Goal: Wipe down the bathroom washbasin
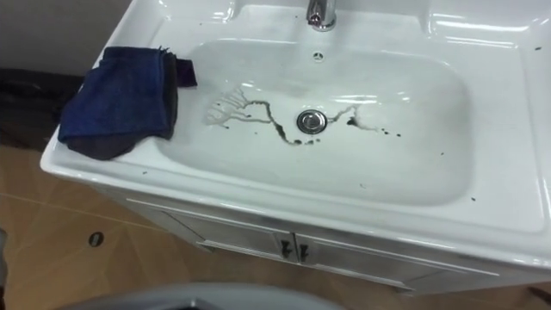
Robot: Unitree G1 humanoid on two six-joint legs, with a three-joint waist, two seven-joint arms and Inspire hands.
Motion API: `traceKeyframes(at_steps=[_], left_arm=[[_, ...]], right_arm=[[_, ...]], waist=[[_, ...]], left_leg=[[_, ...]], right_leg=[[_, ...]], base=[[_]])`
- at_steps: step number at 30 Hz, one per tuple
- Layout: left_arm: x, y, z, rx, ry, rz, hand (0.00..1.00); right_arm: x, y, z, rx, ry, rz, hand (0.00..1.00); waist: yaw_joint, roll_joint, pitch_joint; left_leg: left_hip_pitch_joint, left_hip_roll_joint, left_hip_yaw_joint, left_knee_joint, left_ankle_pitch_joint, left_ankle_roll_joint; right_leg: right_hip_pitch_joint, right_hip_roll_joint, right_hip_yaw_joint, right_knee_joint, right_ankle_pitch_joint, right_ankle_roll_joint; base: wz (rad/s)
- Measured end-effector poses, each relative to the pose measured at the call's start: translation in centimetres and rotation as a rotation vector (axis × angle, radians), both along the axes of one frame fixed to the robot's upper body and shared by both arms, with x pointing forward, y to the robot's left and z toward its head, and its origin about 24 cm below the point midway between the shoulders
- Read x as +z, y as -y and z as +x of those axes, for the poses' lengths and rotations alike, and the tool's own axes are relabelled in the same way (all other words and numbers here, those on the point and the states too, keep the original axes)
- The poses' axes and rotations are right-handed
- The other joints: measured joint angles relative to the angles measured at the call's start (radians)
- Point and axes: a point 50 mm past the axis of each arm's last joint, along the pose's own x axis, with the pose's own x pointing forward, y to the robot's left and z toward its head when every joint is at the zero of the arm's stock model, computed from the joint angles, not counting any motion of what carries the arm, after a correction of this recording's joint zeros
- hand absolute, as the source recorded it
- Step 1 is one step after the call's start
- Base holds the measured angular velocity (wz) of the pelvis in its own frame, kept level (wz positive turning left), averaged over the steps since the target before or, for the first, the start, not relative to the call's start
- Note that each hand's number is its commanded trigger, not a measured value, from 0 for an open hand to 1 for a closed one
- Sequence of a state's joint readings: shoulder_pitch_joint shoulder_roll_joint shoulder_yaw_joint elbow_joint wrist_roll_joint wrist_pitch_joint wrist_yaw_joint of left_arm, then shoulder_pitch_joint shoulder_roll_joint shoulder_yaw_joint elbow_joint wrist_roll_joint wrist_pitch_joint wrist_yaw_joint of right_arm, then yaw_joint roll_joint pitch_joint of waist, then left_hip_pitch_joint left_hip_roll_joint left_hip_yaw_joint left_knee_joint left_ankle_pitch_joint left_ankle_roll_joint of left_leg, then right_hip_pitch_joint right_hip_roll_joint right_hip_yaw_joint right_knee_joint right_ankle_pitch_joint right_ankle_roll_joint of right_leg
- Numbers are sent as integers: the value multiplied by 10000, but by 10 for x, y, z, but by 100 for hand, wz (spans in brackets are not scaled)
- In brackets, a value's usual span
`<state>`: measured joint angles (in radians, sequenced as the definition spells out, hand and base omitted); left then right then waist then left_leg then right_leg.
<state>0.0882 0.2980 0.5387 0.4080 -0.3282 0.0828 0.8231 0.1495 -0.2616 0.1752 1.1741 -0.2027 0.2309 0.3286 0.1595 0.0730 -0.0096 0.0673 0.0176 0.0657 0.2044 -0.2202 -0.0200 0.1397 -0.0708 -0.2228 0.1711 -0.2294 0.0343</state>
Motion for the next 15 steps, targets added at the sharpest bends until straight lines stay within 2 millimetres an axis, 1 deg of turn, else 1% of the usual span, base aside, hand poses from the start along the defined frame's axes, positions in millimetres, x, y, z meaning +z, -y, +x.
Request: traceKeyframes(at_steps=[2,5,6,7,8,9,10,11,13,15], left_arm=[[6,2,3,-68,39,388,0],[22,3,10,-207,502,1352,0],[30,3,13,-348,664,1855,0],[38,5,16,-488,775,2378,0],[42,6,18,-574,856,2626,0],[52,10,24,-823,1146,3023,0],[63,15,29,-1106,1614,3369,0],[68,17,32,-1229,1863,3520,0],[82,25,39,-1677,2344,4100,0],[88,32,44,-2117,2438,4510,0]], right_arm=[[0,0,-1,41,87,48,0],[0,1,1,115,273,90,0],[0,1,0,89,330,108,0],[0,1,1,96,408,109,0],[0,1,1,84,446,109,0],[0,0,1,6,480,107,0],[0,0,1,-42,497,92,0],[0,0,1,-46,517,83,0],[0,0,4,-149,634,61,0],[0,0,4,-283,601,33,0]], waist=[[-84,-17,8],[-243,-13,9],[-297,-21,13],[-426,-41,26],[-467,-49,28],[-496,-79,39],[-525,-107,59],[-549,-121,75],[-732,-158,128],[-831,-172,164]], left_leg=[[-18,0,-100,18,0,0],[-24,-30,-161,19,2,3],[-17,-36,-161,19,3,4],[-16,-41,-146,29,3,5],[-16,-44,-147,33,4,6],[-8,-46,-148,56,5,8],[-9,-46,-139,102,4,9],[-7,-48,-140,116,4,10],[-28,-60,-185,181,3,11],[-29,-58,-168,180,3,11]], right_leg=[[-4,5,-10,4,0,0],[16,-11,-24,23,0,0],[39,-16,-27,18,0,1],[52,-20,-43,16,0,1],[55,-24,-57,16,0,1],[74,-27,-58,15,0,1],[97,-28,-59,5,0,1],[117,-29,-64,-12,0,1],[141,-36,-102,-36,-2,2],[119,-25,-24,-46,-4,3]], base=[[6],[3],[0],[0],[0],[0],[0],[0],[5],[-4]])
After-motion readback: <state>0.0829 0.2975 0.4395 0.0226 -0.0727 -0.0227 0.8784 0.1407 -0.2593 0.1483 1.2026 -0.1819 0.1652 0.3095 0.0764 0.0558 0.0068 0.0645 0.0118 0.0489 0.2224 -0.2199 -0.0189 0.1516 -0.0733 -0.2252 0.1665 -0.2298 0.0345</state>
